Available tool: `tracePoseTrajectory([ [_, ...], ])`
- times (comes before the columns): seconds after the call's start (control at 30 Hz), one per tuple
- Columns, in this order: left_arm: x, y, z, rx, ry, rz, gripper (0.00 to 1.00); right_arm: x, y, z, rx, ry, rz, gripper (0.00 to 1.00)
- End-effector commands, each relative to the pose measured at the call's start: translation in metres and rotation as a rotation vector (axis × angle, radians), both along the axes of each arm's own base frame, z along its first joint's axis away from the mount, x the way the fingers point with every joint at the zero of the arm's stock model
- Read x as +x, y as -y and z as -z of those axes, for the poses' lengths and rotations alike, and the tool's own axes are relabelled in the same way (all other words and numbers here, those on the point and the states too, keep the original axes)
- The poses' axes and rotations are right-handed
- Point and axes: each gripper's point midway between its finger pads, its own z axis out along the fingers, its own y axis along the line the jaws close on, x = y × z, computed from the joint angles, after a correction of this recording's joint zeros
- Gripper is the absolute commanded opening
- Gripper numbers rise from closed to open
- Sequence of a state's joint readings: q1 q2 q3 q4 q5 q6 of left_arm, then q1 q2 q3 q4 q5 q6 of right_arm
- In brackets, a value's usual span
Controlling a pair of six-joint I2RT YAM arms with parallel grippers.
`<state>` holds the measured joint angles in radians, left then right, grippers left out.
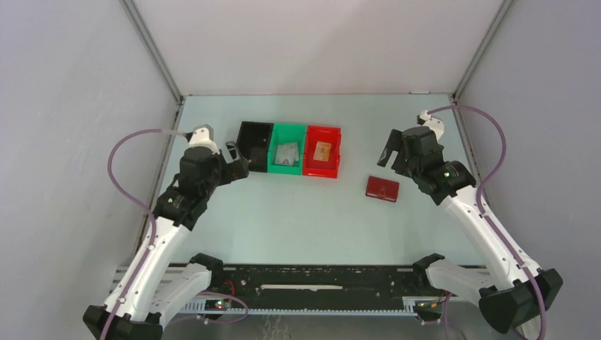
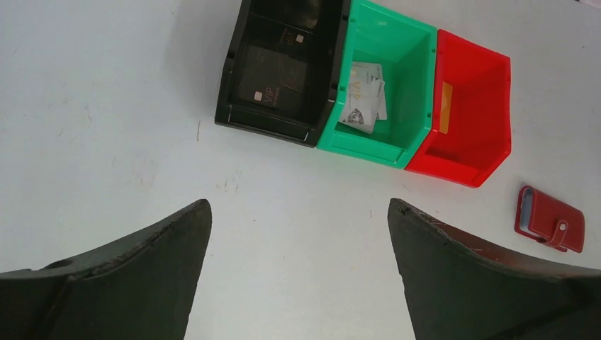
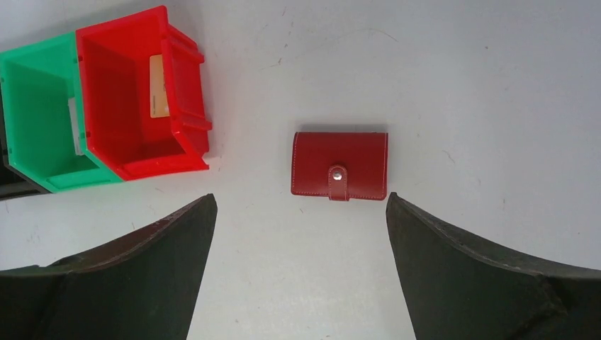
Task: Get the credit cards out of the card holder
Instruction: Move the storage box to the center of the board.
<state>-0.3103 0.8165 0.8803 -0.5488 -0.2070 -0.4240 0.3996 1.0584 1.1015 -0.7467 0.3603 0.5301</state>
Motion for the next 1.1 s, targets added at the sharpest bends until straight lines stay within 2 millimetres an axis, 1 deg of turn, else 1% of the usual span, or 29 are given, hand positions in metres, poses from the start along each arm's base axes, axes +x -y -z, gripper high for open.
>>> tracePoseTrajectory([
  [0.0,0.004,0.000,0.003,-0.013,0.007,-0.022,1.00,0.006,0.005,-0.004,0.005,0.032,0.044,0.99],
  [0.17,0.004,0.011,0.008,-0.022,-0.015,0.044,1.00,0.005,0.004,-0.003,0.009,0.038,0.037,1.00],
  [0.27,0.004,0.021,0.015,-0.019,-0.035,0.083,1.00,0.004,0.004,0.000,0.007,0.035,0.036,1.00],
  [0.33,0.004,0.032,0.024,-0.008,-0.061,0.120,1.00,0.003,0.006,0.004,-0.001,0.030,0.037,1.00],
  [0.37,0.004,0.040,0.029,-0.002,-0.076,0.142,1.00,0.002,0.007,0.006,-0.004,0.027,0.040,1.00],
  [0.5,0.001,0.078,0.061,0.016,-0.167,0.225,1.00,-0.001,0.015,0.017,-0.008,-0.009,0.069,1.00],
  [0.6,0.001,0.118,0.082,-0.063,-0.221,0.306,0.99,-0.006,0.025,0.029,0.007,-0.057,0.103,1.00],
  [0.67,0.000,0.147,0.088,-0.087,-0.242,0.375,0.99,-0.009,0.033,0.036,0.027,-0.081,0.122,1.00],
  [0.73,0.003,0.170,0.092,-0.089,-0.254,0.421,0.99,-0.012,0.038,0.041,0.060,-0.098,0.135,1.00],
  [0.87,0.010,0.213,0.101,-0.095,-0.286,0.498,0.99,-0.016,0.043,0.044,0.099,-0.102,0.147,1.00],
  [0.9,0.013,0.219,0.107,-0.101,-0.300,0.499,0.99,-0.017,0.043,0.044,0.100,-0.101,0.147,1.00],
  [1.0,0.024,0.229,0.124,-0.090,-0.335,0.485,0.97,-0.021,0.044,0.042,0.099,-0.100,0.148,1.00],
  [1.07,0.035,0.230,0.127,-0.071,-0.325,0.461,0.97,-0.024,0.045,0.042,0.097,-0.097,0.152,1.00],
])
